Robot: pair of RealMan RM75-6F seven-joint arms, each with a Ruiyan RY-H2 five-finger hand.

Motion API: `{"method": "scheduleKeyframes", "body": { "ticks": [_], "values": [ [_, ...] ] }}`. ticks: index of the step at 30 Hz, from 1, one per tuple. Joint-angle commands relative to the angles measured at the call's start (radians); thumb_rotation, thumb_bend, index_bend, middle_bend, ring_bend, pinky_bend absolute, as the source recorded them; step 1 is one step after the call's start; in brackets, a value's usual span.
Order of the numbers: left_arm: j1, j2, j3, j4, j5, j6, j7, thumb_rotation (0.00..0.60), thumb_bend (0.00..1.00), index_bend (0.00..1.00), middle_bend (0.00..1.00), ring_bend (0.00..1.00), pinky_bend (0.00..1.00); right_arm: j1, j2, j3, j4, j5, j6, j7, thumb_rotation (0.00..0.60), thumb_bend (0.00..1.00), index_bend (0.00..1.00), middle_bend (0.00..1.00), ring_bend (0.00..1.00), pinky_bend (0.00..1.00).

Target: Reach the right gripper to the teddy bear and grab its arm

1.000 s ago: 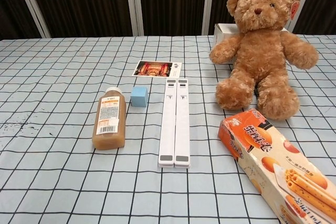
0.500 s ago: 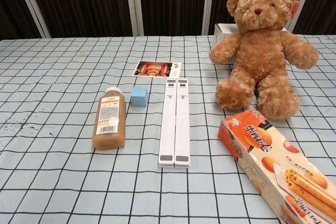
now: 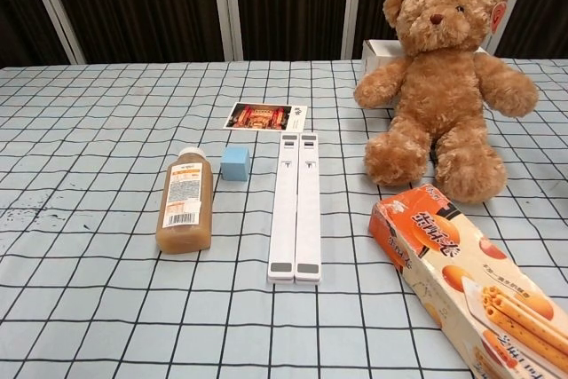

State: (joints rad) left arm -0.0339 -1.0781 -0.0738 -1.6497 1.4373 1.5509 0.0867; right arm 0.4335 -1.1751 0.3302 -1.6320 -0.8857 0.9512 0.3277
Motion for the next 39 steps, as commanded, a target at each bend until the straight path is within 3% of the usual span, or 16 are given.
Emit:
{"method": "scheduleKeyframes", "body": {
  "ticks": [1, 6, 15, 31, 39],
  "values": [
    [-0.002, -0.002, -0.004, -0.002, -0.013, -0.007, 0.011, 0.6, 0.24, 0.11, 0.0, 0.0, 0.03, 0.078, -0.055, 0.035, 0.048, 0.131, -0.033, -0.102, 0.6, 0.32, 0.21, 0.2, 0.22, 0.0],
    [-0.005, -0.006, -0.01, -0.004, -0.033, -0.016, 0.028, 0.6, 0.24, 0.11, 0.0, 0.0, 0.03, 0.155, -0.11, 0.052, 0.1, 0.268, -0.033, -0.212, 0.6, 0.33, 0.22, 0.22, 0.27, 0.0],
    [-0.005, -0.004, -0.017, -0.006, -0.053, -0.021, 0.034, 0.6, 0.24, 0.11, 0.0, 0.0, 0.03, 0.232, -0.195, 0.062, 0.184, 0.384, -0.005, -0.328, 0.6, 0.33, 0.23, 0.22, 0.28, 0.0],
    [-0.007, -0.018, -0.023, -0.001, -0.066, -0.017, 0.064, 0.6, 0.24, 0.11, 0.0, 0.0, 0.03, 0.255, -0.29, 0.078, 0.314, 0.447, -0.005, -0.374, 0.6, 0.32, 0.27, 0.36, 0.41, 0.0],
    [-0.013, -0.021, -0.026, -0.003, -0.084, -0.036, 0.075, 0.6, 0.24, 0.11, 0.0, 0.0, 0.03, 0.27, -0.329, 0.105, 0.358, 0.455, 0.005, -0.386, 0.6, 0.32, 0.41, 0.48, 0.52, 0.01]
  ]
}}
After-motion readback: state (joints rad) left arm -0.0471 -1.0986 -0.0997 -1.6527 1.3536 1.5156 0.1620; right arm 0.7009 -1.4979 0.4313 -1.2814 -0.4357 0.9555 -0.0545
